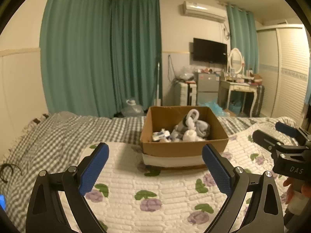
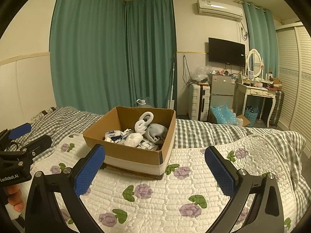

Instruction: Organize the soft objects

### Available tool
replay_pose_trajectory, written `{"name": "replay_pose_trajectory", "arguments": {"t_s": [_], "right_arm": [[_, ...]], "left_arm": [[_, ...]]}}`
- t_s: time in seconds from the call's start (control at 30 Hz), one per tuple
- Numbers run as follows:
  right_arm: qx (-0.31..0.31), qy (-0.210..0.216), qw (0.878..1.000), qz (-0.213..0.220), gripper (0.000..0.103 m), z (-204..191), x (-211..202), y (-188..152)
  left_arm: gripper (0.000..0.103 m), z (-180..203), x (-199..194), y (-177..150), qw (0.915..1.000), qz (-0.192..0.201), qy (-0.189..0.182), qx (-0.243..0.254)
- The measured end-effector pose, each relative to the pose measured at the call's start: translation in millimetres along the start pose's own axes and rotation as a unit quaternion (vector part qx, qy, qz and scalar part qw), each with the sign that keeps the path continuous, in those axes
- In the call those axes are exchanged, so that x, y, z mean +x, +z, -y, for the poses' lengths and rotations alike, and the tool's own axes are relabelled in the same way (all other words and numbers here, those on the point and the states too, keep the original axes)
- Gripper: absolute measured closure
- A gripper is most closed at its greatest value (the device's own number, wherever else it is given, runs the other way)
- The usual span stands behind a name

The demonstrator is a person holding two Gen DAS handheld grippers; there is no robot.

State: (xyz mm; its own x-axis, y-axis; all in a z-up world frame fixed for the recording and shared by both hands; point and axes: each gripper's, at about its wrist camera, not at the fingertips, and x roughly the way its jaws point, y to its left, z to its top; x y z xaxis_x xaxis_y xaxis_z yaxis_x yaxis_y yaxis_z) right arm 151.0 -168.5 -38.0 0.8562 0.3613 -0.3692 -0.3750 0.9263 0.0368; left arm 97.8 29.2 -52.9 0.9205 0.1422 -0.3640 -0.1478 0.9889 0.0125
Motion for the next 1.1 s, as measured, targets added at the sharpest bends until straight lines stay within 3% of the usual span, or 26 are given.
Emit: {"name": "replay_pose_trajectory", "arguments": {"t_s": [1.1], "right_arm": [[0.01, 0.003, 1.0, -0.003, 0.0, -0.1, 2.7, 0.6]], "left_arm": [[0.005, 2.6, 4.3, -2.7, 0.9998, -0.002, 0.015, 0.016]]}}
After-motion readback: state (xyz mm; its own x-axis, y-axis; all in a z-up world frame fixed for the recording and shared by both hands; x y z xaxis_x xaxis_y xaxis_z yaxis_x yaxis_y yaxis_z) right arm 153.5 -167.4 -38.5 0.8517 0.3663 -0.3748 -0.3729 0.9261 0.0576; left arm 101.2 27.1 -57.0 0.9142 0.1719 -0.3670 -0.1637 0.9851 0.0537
